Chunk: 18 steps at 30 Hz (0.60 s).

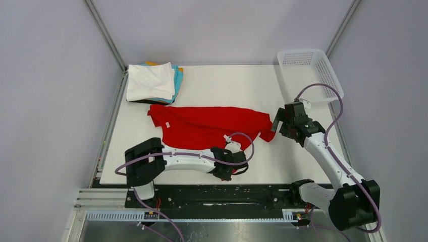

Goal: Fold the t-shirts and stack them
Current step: Flatten out the tshirt

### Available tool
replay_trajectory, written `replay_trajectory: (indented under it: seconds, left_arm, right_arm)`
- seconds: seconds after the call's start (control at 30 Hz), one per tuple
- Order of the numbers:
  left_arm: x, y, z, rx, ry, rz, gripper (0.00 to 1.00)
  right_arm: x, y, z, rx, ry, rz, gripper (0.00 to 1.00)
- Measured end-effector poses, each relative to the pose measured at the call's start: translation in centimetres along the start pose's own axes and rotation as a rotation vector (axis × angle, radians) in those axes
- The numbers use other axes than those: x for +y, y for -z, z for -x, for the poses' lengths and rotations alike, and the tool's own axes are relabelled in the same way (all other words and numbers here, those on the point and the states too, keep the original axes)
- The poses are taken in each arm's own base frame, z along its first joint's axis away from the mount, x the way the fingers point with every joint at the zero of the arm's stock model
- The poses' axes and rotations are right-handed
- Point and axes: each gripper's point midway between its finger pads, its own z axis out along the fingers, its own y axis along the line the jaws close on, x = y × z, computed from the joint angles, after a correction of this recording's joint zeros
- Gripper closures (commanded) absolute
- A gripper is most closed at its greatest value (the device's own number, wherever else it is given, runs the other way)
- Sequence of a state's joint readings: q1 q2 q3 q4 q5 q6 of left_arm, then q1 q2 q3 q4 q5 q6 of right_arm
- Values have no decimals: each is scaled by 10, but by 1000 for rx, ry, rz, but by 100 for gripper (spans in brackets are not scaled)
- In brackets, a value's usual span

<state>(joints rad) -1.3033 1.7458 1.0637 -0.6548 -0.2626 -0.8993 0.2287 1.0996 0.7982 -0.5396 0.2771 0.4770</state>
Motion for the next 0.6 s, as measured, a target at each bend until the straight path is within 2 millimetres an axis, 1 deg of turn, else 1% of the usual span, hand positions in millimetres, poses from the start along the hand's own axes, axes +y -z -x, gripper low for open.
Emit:
replay_trajectory:
  seconds: [0.03,0.1,0.17,0.2,0.23,0.3,0.33,0.4,0.43,0.47,0.5,0.57,0.6]
  left_arm:
    - [-1,0,2,-4,3,1,99]
    - [0,-2,6,-17,29,14,100]
    - [7,-4,12,-27,73,37,100]
    - [13,-5,16,-36,98,50,100]
    - [24,-6,22,-48,137,74,100]
    - [61,-6,28,-67,213,151,100]
    - [84,-4,29,-72,254,199,100]
    - [135,8,30,-94,350,298,100]
    - [159,20,33,-123,407,330,100]
    - [174,31,37,-155,446,344,100]
    - [188,46,44,-206,494,345,100]
    - [207,75,60,-322,577,321,100]
    - [215,87,66,-370,610,309,100]
  right_arm:
    - [0,0,0,1,1,0,1]
    - [0,-1,-1,7,6,1,1]
    - [0,-2,-2,14,14,2,1]
    - [1,-3,-3,18,17,2,1]
    - [1,-4,-5,25,22,5,1]
    - [4,-5,-8,46,30,17,1]
    - [6,-6,-11,59,33,29,2]
    - [11,-7,-15,84,33,59,5]
    - [14,-7,-18,92,30,76,6]
    - [17,-8,-21,102,26,91,7]
    - [20,-10,-27,116,20,116,7]
    - [24,-15,-42,151,13,151,8]
    - [25,-17,-54,180,11,166,10]
